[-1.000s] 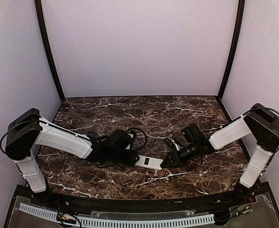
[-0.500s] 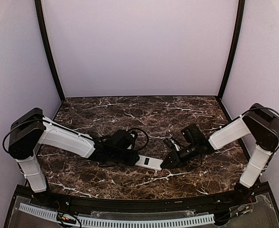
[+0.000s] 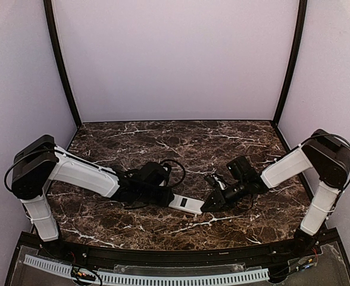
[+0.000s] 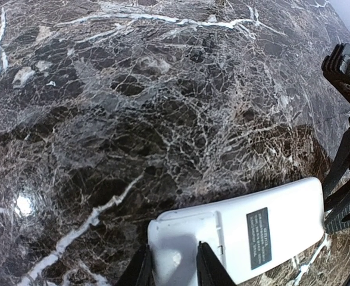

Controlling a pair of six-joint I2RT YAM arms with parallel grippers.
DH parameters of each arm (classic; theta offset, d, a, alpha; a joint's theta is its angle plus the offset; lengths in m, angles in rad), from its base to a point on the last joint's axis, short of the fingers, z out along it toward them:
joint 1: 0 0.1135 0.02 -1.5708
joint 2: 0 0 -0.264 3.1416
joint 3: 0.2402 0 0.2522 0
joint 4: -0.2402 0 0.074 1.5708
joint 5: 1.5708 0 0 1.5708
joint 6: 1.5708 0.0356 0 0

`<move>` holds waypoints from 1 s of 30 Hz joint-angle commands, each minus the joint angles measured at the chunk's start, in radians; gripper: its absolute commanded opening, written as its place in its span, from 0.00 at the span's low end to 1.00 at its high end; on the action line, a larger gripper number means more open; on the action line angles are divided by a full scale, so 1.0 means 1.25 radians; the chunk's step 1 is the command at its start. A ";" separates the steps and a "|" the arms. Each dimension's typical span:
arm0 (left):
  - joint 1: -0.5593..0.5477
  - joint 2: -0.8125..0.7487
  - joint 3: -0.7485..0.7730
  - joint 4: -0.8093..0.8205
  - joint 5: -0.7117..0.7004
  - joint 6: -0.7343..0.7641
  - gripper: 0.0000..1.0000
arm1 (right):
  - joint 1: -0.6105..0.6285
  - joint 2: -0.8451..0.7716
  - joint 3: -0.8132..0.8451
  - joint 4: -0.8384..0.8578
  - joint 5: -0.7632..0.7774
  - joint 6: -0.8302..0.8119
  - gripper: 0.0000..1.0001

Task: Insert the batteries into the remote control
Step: Press the battery cover on the remote control.

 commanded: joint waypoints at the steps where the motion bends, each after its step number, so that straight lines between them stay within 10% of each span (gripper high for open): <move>1: -0.006 0.032 -0.020 -0.018 0.054 -0.010 0.26 | 0.014 0.025 -0.004 0.042 0.010 0.004 0.23; 30: -0.043 0.047 -0.047 0.022 0.152 -0.014 0.18 | 0.020 0.069 0.032 0.084 0.005 0.029 0.21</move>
